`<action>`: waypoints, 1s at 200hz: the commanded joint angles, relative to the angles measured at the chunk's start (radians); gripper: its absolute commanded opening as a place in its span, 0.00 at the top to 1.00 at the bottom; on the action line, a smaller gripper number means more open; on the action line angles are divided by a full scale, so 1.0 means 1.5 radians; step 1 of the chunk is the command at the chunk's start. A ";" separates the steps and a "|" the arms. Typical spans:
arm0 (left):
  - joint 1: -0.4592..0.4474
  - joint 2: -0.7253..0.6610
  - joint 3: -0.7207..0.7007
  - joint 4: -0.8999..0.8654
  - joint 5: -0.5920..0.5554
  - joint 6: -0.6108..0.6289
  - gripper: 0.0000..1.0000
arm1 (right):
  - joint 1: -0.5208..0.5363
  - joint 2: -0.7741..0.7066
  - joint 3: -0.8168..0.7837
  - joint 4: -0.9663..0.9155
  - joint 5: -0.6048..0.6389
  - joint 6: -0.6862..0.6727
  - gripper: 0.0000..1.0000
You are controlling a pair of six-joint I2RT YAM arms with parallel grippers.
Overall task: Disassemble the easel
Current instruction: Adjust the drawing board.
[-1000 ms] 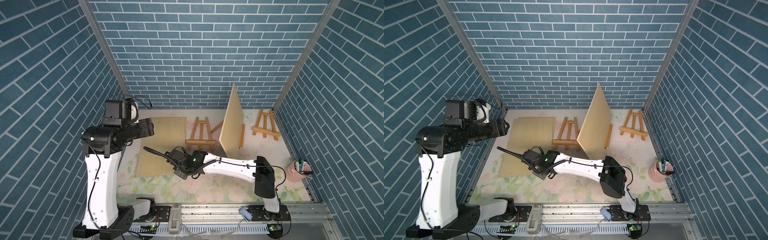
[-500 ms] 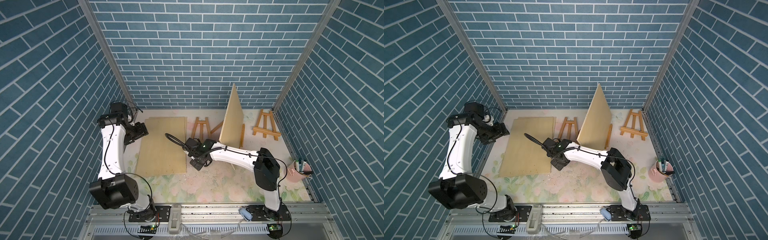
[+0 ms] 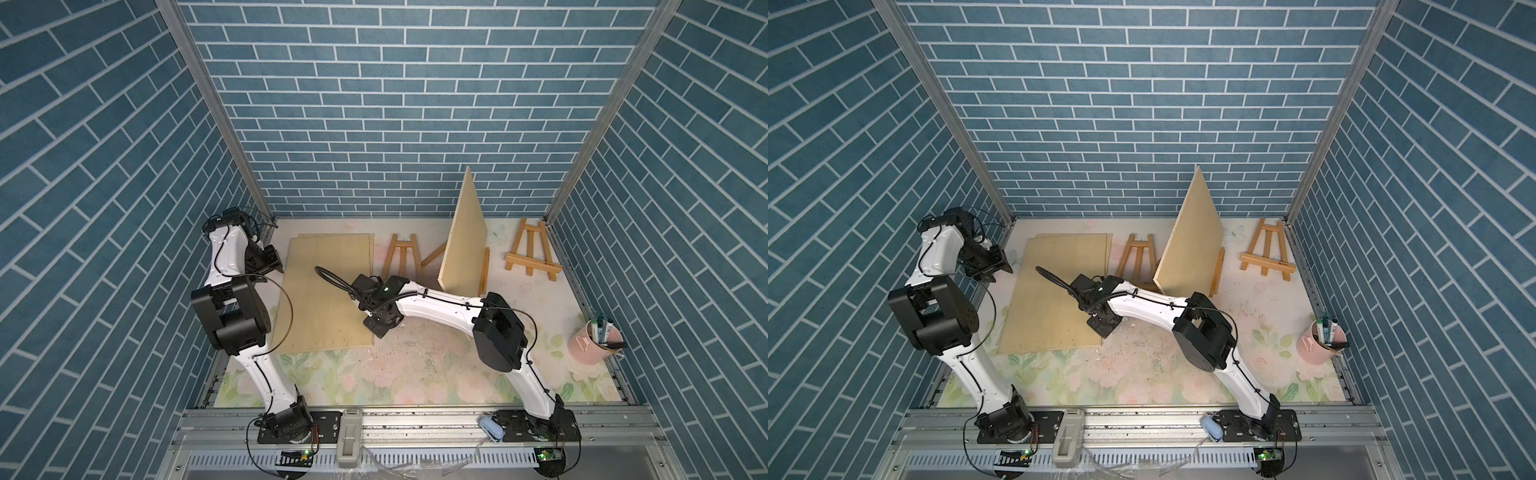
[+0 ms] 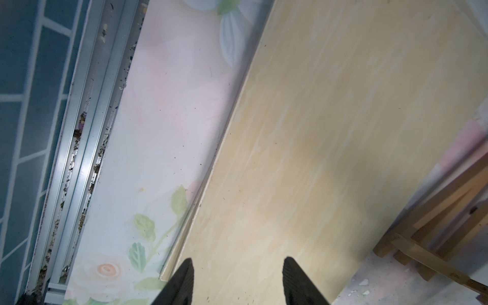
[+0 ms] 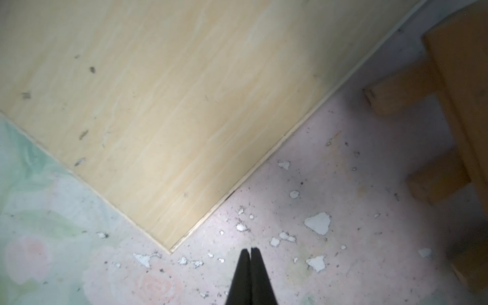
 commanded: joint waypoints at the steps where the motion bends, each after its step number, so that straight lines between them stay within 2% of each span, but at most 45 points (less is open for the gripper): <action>1: 0.024 0.020 0.020 -0.007 -0.009 0.023 0.46 | -0.002 0.028 0.032 -0.041 0.011 0.024 1.00; 23: 0.037 0.076 0.055 -0.015 -0.034 0.033 0.53 | -0.011 0.043 0.047 -0.044 0.013 0.038 1.00; 44: 0.045 0.121 0.083 -0.018 -0.049 0.043 0.55 | -0.016 0.062 0.072 -0.052 0.010 0.044 1.00; 86: 0.045 0.196 0.116 -0.012 -0.045 0.047 0.54 | -0.020 0.115 0.154 -0.093 0.005 0.049 1.00; 126: 0.044 0.254 0.156 -0.015 -0.038 0.053 0.54 | -0.027 0.140 0.186 -0.109 -0.009 0.068 1.00; 200: 0.036 0.293 0.159 -0.002 -0.014 0.067 0.54 | -0.030 0.179 0.247 -0.140 -0.031 0.082 1.00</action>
